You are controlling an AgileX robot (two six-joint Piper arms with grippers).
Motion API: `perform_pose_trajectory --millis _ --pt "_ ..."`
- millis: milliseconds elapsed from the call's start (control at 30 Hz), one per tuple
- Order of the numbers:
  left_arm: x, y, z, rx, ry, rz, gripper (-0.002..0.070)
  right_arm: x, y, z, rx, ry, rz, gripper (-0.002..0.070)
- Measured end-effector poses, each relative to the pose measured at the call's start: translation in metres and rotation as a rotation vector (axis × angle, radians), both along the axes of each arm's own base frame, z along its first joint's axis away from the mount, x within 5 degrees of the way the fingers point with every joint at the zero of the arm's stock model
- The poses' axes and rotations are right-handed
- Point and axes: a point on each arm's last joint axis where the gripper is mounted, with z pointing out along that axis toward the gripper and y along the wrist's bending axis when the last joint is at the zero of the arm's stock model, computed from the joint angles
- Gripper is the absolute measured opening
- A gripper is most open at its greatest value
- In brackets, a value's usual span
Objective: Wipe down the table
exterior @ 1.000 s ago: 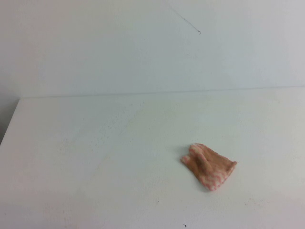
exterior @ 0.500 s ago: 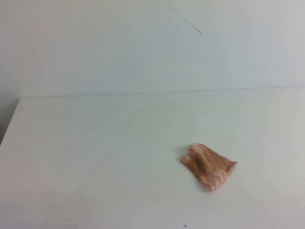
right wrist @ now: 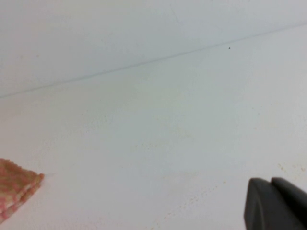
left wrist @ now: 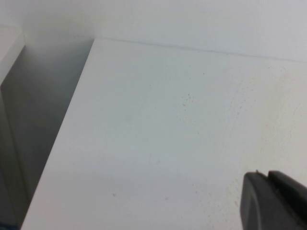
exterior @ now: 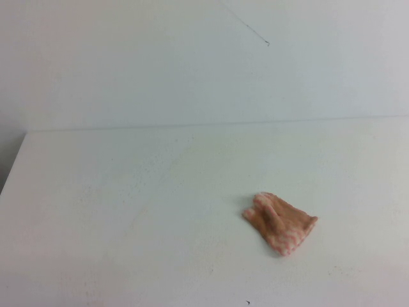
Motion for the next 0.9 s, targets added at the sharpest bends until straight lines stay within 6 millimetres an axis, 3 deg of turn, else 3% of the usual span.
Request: perform_pose_trajectory --millis 233,900 --pt "0.0000 0.0000 0.0000 0.000 0.000 0.000 -0.0001 0.0002 0.0010 0.0002 -0.225 0.017 0.085 -0.0004" --pt "0.0000 0.0000 0.0000 0.000 0.000 0.000 -0.0001 -0.0025 0.0020 0.0037 -0.230 -0.045 0.096 -0.0004"
